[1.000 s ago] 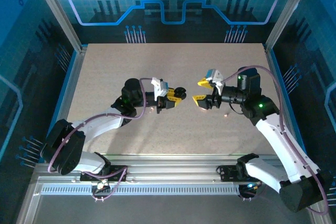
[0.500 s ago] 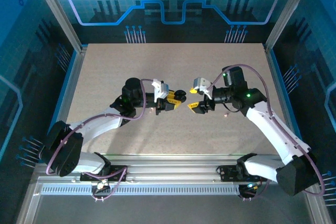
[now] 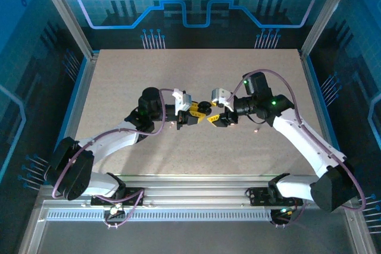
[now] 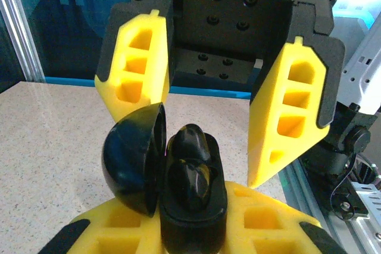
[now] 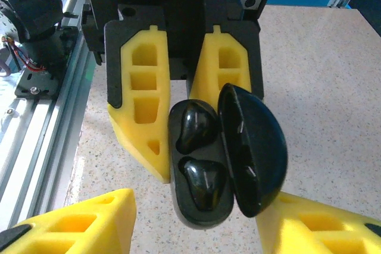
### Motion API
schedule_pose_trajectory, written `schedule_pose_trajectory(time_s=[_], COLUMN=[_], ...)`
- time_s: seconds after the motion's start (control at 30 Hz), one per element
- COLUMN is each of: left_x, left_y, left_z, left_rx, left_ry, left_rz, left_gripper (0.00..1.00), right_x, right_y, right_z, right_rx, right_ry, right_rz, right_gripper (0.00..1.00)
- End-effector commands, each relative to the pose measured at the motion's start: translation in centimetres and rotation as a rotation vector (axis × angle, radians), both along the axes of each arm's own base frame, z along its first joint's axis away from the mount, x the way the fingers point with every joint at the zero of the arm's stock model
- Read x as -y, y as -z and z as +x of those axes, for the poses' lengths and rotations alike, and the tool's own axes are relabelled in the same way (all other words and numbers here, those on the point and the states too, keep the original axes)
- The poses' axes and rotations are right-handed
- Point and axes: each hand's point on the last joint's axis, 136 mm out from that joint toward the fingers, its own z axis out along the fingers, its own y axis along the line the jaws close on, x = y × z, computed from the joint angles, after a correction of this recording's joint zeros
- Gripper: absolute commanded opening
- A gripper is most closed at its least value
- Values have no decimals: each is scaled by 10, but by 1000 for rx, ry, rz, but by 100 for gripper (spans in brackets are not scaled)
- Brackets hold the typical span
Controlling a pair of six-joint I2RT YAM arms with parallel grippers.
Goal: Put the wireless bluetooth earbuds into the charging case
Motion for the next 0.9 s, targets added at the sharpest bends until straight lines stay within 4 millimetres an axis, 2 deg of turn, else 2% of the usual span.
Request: schedule_pose_trajectory(time_s=[0.0, 0.27, 0.4, 0.6, 0.87], left_x=[3, 4, 4, 5, 5], left_y=[-21, -15, -14, -16, -18], left_z=[-6, -3, -2, -6, -10], left_rx=[71, 57, 53, 56, 62], left_ry=[31, 22, 23, 36, 42], left_rz=[-25, -14, -13, -18, -17], left_gripper=[20, 20, 19, 20, 20], right_x=[-6, -2, 1, 6, 1], right_y=[-10, -24, -31, -26, -24], right_z=[-11, -23, -28, -18, -10], right_rx=[10, 102, 142, 160, 147], right_ry=[-64, -95, -98, -45, -62], right_rz=[19, 41, 53, 20, 18], right_gripper=[53, 41, 39, 38, 37])
